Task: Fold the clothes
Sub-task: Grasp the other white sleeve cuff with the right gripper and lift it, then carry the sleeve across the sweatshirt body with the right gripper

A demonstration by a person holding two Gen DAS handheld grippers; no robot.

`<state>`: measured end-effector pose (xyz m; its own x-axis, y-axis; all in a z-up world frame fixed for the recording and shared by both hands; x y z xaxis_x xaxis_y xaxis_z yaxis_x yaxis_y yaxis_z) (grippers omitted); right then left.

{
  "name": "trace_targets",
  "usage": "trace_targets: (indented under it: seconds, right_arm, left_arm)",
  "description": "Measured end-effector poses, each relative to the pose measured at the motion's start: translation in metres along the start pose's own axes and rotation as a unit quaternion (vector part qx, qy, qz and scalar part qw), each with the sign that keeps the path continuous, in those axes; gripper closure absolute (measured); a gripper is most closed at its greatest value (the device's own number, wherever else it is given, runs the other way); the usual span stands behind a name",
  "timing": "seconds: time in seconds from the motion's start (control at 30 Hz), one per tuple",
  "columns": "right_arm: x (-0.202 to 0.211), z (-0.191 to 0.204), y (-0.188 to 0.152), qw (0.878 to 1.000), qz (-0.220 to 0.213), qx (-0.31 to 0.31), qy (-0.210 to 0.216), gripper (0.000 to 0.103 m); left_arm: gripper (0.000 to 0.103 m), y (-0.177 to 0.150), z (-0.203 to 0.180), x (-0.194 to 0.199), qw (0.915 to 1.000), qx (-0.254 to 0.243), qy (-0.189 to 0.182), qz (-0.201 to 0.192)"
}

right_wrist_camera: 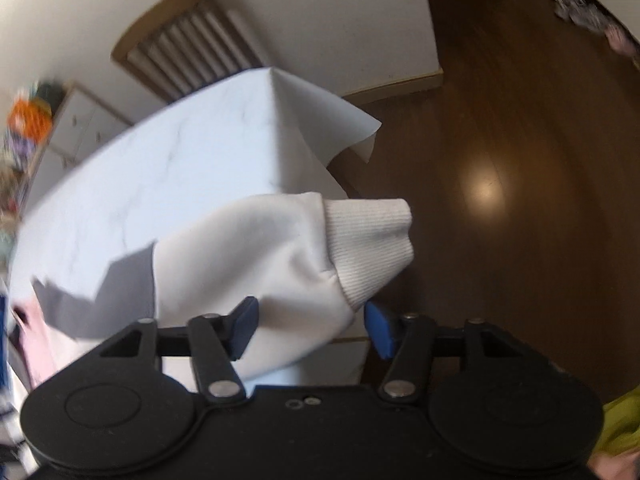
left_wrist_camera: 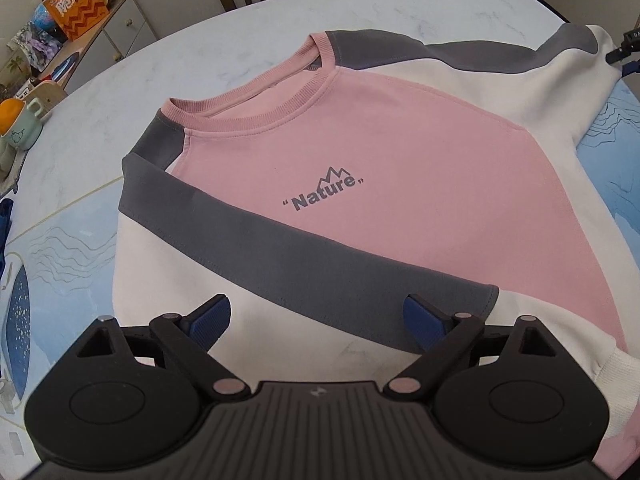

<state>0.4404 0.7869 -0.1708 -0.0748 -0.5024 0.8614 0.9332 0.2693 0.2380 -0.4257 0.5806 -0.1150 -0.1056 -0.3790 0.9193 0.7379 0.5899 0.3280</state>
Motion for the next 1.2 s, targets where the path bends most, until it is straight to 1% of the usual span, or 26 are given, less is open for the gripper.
trace_targets:
  seconds: [0.07,0.17,0.23,0.3,0.4,0.47,0.63,0.7,0.77,0.87,1.0,1.07,1.13,1.2]
  right_arm:
    - [0.009,0.000,-0.002,1.000,-0.021,-0.010,-0.001,0.000]
    - [0.037,0.007,-0.012,0.998,-0.058,0.010,-0.020,0.000]
    - [0.057,0.009,-0.025,0.997,-0.072,0.022,-0.034,0.000]
    - [0.068,0.006,-0.045,0.996,-0.072,0.022,-0.051,0.000]
    - [0.056,-0.007,-0.080,0.994,-0.048,0.019,-0.094,0.000]
    - [0.047,-0.013,-0.094,0.993,-0.044,0.014,-0.110,0.000]
    - [0.041,0.000,-0.097,0.987,-0.058,0.047,-0.140,0.000]
    - [0.052,0.012,-0.096,0.985,-0.072,0.065,-0.145,0.000]
    - [0.064,0.029,-0.098,0.982,-0.087,0.084,-0.143,0.000]
    - [0.086,0.063,-0.109,0.978,-0.108,0.121,-0.135,0.000]
    - [0.099,0.116,-0.132,0.969,-0.128,0.161,-0.138,0.000]
    - [0.097,0.144,-0.149,0.966,-0.128,0.181,-0.134,0.000]
    - [0.085,0.170,-0.166,0.962,-0.124,0.201,-0.136,0.000]
    - [0.072,0.188,-0.181,0.959,-0.118,0.215,-0.141,0.000]
  left_arm:
    - [0.009,-0.001,0.001,-0.001,1.0000,0.000,0.003,0.002]
    - [0.009,-0.001,0.006,0.001,0.9999,0.003,0.011,-0.002]
    - [0.009,0.000,0.011,0.002,0.9998,0.007,0.016,-0.006]
    - [0.009,0.000,0.014,0.002,0.9997,0.010,0.019,-0.011]
    - [0.009,-0.003,0.017,-0.002,0.9997,0.005,0.021,-0.011]
    - [0.009,-0.006,0.020,-0.003,0.9996,-0.001,0.025,-0.012]
    - [0.009,-0.007,0.044,0.003,0.9987,-0.019,0.039,-0.028]
    - [0.009,-0.004,0.058,0.005,0.9977,-0.031,0.048,-0.037]
    - [0.009,0.003,0.076,0.003,0.9968,-0.037,0.049,-0.050]
    - [0.009,0.017,0.095,-0.008,0.9963,-0.042,0.033,-0.068]
    - [0.009,0.029,0.107,-0.035,0.9947,-0.061,-0.009,-0.082]
    - [0.009,0.032,0.109,-0.050,0.9933,-0.072,-0.031,-0.085]
    - [0.009,0.034,0.110,-0.064,0.9914,-0.080,-0.053,-0.089]
    - [0.008,0.036,0.109,-0.070,0.9885,-0.081,-0.076,-0.103]
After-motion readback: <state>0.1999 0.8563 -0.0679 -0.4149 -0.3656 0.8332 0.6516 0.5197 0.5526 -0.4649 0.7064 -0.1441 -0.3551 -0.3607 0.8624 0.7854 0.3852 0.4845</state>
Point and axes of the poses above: each gripper's, at about its wrist camera, not at the fingertips, and x roughly against the way its jaws point, z to its left, y to its top, the point moved 7 cm from there along -x, roughly the way its jaws point, and after that the axes turned 9 degrees about -x, right-handed, at the moved point
